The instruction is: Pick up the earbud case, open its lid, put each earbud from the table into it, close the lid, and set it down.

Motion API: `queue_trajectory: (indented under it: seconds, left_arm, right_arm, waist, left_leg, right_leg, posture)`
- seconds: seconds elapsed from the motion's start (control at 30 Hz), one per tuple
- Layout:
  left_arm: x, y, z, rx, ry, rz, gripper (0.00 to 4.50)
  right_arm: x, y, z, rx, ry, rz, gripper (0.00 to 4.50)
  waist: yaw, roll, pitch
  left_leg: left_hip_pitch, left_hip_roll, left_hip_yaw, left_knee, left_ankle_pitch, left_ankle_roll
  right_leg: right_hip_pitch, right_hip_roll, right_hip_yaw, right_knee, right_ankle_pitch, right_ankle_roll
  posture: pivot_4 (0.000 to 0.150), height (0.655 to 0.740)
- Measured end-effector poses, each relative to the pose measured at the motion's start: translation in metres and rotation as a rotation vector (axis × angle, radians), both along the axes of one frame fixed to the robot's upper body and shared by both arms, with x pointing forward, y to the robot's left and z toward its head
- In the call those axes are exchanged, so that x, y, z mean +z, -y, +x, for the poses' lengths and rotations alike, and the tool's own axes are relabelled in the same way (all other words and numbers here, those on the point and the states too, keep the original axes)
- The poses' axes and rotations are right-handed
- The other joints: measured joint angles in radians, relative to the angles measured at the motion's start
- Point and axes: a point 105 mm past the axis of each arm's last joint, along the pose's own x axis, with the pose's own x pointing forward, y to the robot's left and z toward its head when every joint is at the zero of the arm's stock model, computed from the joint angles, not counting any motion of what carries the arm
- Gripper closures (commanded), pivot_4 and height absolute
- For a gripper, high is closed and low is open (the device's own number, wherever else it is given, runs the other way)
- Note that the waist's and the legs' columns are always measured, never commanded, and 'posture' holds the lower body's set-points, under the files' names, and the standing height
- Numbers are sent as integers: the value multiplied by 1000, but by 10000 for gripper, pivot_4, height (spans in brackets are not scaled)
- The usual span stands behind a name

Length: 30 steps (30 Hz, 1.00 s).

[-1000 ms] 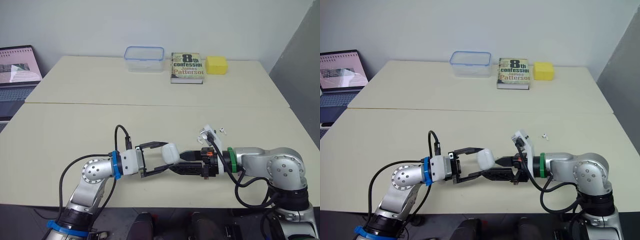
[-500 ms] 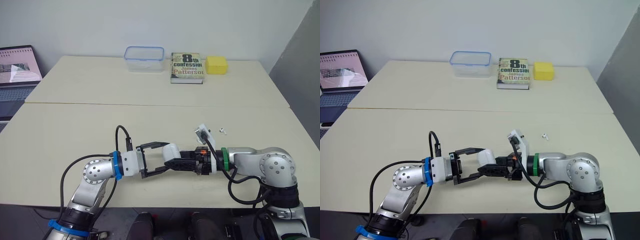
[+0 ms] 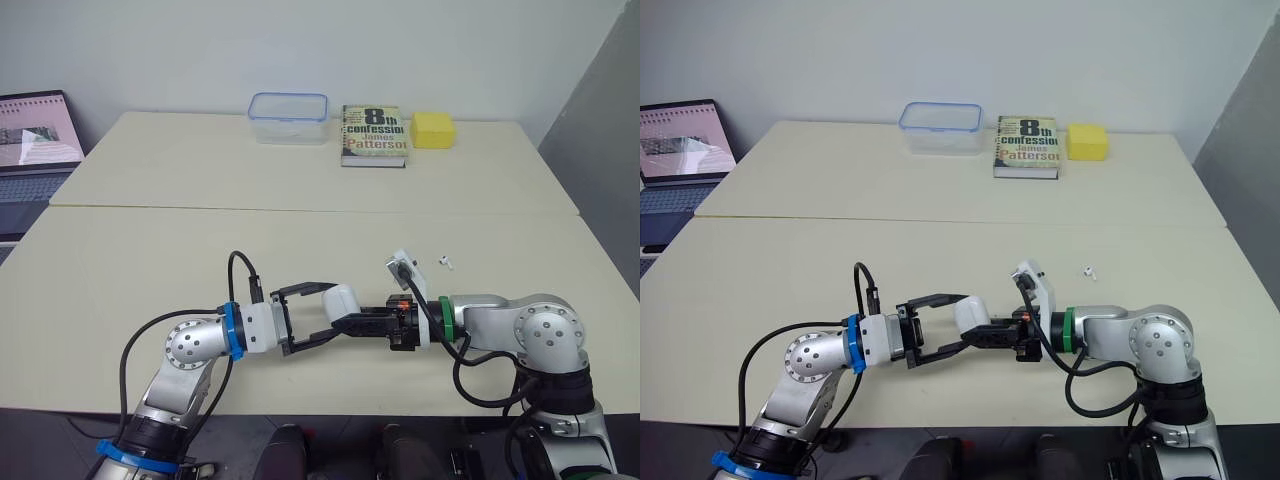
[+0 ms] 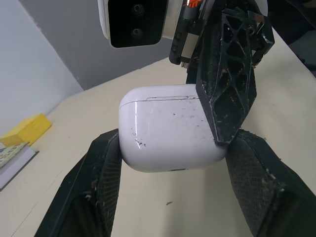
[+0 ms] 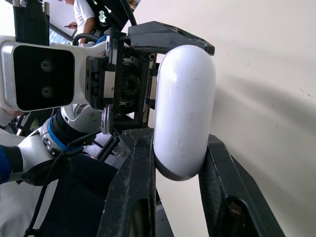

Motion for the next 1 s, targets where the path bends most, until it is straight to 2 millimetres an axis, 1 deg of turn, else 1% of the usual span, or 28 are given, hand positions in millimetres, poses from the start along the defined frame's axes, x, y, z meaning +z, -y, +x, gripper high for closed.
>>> queue_trajectory:
  seconds: [0.03, 0.1, 0.13, 0.2, 0.23, 0.3, 0.4, 0.47, 0.53, 0.6, 0.63, 0.7, 0.73, 0.83, 0.9, 1.0]
  left_arm:
    - [0, 0, 0, -3, -6, -4, 17505]
    - [0, -1, 0, -5, -15, -13, 10068]
    - [0, -1, 0, -4, -17, -11, 7704]
    - [-1, -2, 2, 2, -25, 1, 1215]
    - [-2, -3, 3, 5, -32, 11, 0]
    - [-5, -5, 4, 14, -55, 28, 0]
    - [-12, -12, 8, 30, -155, 71, 0]
    - [-20, -21, 11, 59, -302, 98, 0]
    - [-29, -30, 13, 93, -461, 118, 0]
    - [-33, -37, 12, 114, -634, 142, 0]
    - [-31, -40, 12, 118, -688, 158, 0]
    - [-19, -36, 12, 95, -729, 187, 0]
    - [-9, -31, 11, 71, -722, 210, 0]
    - [6, -15, 7, 10, -712, 257, 0]
    - [7, -5, 1, -28, -725, 295, 0]
    - [5, 8, 0, -48, -727, 314, 0]
  right_arm:
    - [0, 0, 0, 2, -1, 2, 37486]
    - [1, 0, -1, 5, -2, 5, 37486]
    - [1, 0, 0, 5, -1, 5, 37486]
    - [3, -1, 2, 4, 2, 5, 37486]
    - [4, -1, 3, 5, 7, 4, 37486]
    - [5, -1, 4, 4, 11, 2, 37486]
    - [5, 2, 6, -3, 7, -7, 37486]
    - [4, 6, 9, -1, 24, -48, 37486]
    - [3, 14, 13, 2, 71, -129, 37486]
    - [1, 26, 16, 26, 171, -278, 37486]
    - [1, 31, 18, 44, 223, -340, 37486]
    - [1, 34, 18, 103, 323, -420, 37486]
    - [0, 35, 17, 151, 378, -468, 37486]
    - [-6, 38, 15, 252, 485, -547, 37486]
    - [-10, 40, 14, 327, 560, -600, 37486]
    - [-15, 40, 10, 398, 604, -622, 37487]
  waist:
    - [0, 0, 0]
    - [0, 0, 0]
    - [0, 0, 0]
    - [0, 0, 0]
    - [0, 0, 0]
    - [0, 0, 0]
    - [-1, 1, 1]
    - [-2, 2, 1]
    - [-3, 2, 1]
    - [-3, 3, 2]
    - [-3, 3, 2]
    - [-3, 3, 2]
    - [-2, 3, 2]
    - [-6, 3, 2]
    - [-7, 3, 2]
    - [-7, 3, 3]
  left_leg:
    - [0, 0, 0, 0, 0, 0]
    - [0, 0, 0, 0, 0, 0]
    - [0, 0, 0, 0, 0, 0]
    - [0, 0, 0, 0, 0, 0]
    - [0, 0, 0, 0, 0, 0]
    - [0, 0, 0, 0, 0, 0]
    - [-1, 1, 0, 0, 0, 0]
    - [-1, 1, 0, 0, 0, 0]
    - [-1, 0, -1, 0, 0, 0]
    - [-4, 0, -3, 0, 0, 0]
    - [-7, 0, -4, 0, 0, 0]
    - [-11, 0, -5, 0, 0, 0]
    - [-16, -1, -5, 1, 0, 0]
    - [-16, -1, -3, 1, 0, 0]
    - [-16, -1, -3, 1, 0, 0]
    - [-16, 0, -3, 1, 0, 0]
  right_leg:
    - [0, 0, 0, 0, 0, 0]
    - [0, 0, 0, 0, 0, 0]
    - [0, 0, 0, 0, 0, 0]
    - [0, 0, 0, 0, 0, 0]
    - [0, 0, 0, 0, 0, 0]
    - [0, 0, 0, 0, 0, 0]
    - [-1, 1, 0, 0, 0, 0]
    - [-1, 1, 0, 0, 0, 0]
    - [-1, 1, -1, 0, 0, 0]
    - [-3, 0, -2, -1, -1, -1]
    - [-6, 1, -3, -1, -1, -1]
    - [-10, 1, -4, 0, -1, 0]
    - [-15, 1, -4, 0, 0, 0]
    - [-16, 2, -3, 0, -1, 2]
    - [-16, 1, -2, 0, -2, 3]
    - [-16, 2, -3, 2, -2, 3]
  posture:
    - [1500, 7400]
    - [1500, 7400]
    - [1500, 7400]
    - [1500, 7400]
    - [1500, 7400]
    - [1500, 7400]
    - [1500, 7400]
    - [1500, 7400]
    - [1500, 7400]
    - [1500, 7400]
    - [1500, 7400]
    - [1500, 7400]
    - [1500, 7400]
    - [1500, 7400]
    - [1500, 7400]
    - [1500, 7400]
